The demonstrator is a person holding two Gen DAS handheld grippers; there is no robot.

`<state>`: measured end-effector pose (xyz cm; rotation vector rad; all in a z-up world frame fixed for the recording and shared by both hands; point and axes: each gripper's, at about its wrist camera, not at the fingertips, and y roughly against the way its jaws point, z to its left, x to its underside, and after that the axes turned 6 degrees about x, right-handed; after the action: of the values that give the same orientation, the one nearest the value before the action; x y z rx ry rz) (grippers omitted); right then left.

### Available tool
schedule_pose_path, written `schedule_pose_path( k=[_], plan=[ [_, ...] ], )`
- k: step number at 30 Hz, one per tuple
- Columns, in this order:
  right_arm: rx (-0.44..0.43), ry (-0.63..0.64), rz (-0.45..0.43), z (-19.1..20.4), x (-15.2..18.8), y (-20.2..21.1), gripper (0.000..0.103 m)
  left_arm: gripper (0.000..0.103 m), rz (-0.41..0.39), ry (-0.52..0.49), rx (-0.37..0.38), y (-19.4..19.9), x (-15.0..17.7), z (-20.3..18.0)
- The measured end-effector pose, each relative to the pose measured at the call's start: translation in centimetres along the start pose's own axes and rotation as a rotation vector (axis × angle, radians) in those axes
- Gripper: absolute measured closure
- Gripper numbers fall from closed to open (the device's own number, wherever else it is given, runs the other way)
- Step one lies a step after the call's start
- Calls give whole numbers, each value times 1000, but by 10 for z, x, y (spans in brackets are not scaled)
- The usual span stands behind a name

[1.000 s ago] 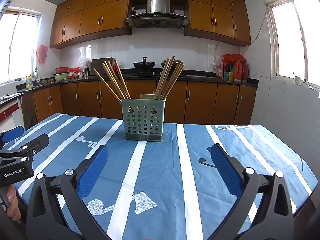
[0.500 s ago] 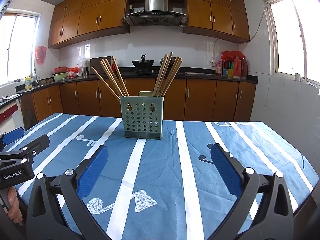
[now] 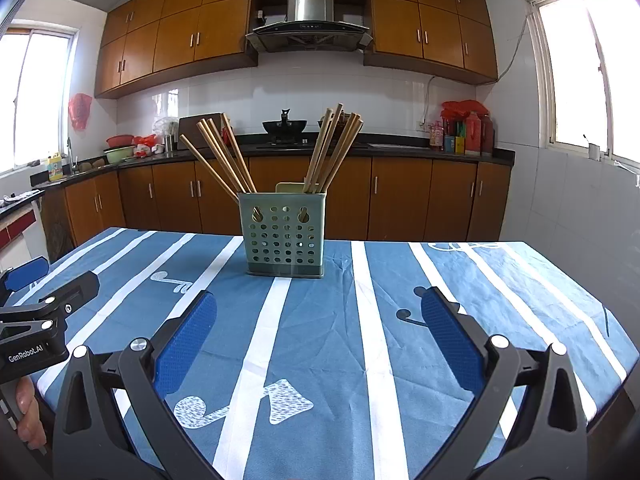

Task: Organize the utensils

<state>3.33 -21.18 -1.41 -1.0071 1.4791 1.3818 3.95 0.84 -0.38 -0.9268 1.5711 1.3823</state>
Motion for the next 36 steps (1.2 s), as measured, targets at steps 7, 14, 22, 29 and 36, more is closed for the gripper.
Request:
schedule_pose_path(
  k=[7, 14, 22, 29, 36],
  plan=[
    [-1, 0, 0, -1, 0, 0, 2, 4, 1, 0, 1, 0, 0, 0],
    [-1, 1, 0, -1, 0, 0, 2, 4, 1, 0, 1, 0, 0, 0],
    [-1, 0, 0, -1, 0, 0, 2, 4, 1, 0, 1, 0, 0, 0],
    [1, -3, 3, -1, 1, 0, 2, 4, 2, 1, 2, -1, 0, -1],
    [1, -5, 4, -1, 1, -1, 2, 4, 3, 1, 2, -1, 0, -2]
  ],
)
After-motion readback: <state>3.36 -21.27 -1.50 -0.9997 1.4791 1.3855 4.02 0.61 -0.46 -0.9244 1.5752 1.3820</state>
